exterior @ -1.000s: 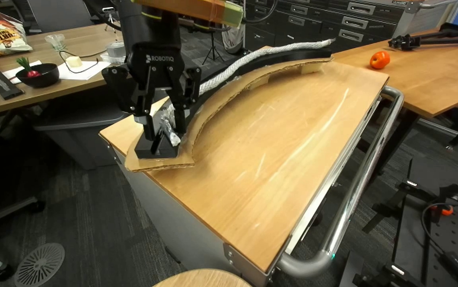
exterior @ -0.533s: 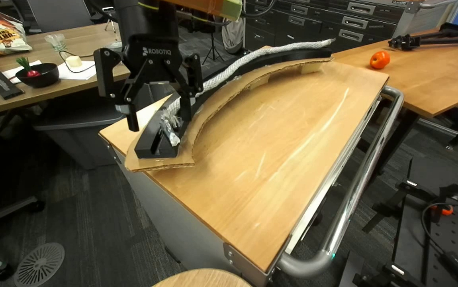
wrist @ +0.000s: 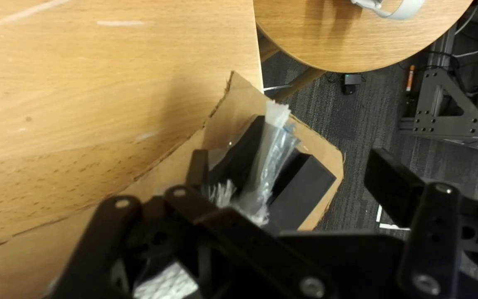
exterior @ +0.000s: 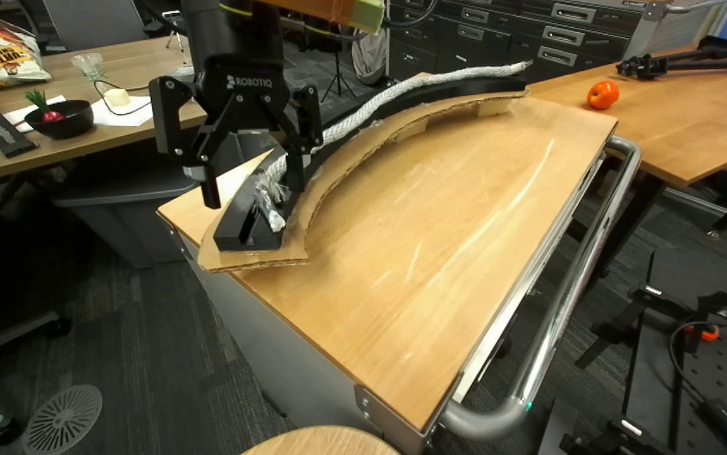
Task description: Put the white rope on the cardboard
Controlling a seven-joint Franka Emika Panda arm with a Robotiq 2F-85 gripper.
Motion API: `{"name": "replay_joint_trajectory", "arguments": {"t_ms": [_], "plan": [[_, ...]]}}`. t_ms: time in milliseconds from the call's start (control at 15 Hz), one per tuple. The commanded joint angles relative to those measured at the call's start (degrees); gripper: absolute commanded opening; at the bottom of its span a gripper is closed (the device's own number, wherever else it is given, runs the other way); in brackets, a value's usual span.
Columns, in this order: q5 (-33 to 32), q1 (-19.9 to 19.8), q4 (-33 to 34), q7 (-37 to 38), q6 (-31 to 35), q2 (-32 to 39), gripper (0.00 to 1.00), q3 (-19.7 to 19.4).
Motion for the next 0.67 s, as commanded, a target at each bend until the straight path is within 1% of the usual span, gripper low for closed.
{"name": "replay_joint_trajectory", "arguments": {"t_ms": [0, 200, 267, 467, 533, 600], "plan": [[-4.5, 2.2, -0.8, 9.0, -0.9, -2.8, 1.00, -2.8], [-7.5, 2.9, -7.4, 17.8, -1.9, -11.8, 1.00, -4.2], [-8.1, 3.2, -8.7, 21.0, -2.0, -13.9, 1.00, -4.4], [-8.5, 3.3, -14.0, 31.8, -3.3, -22.3, 1.00, -3.8], [-7.7, 1.9, -7.6, 25.7, -3.2, -14.9, 1.00, -2.9], [-7.7, 1.8, -8.8, 26.6, -3.4, -16.9, 1.00, -2.6]]}}
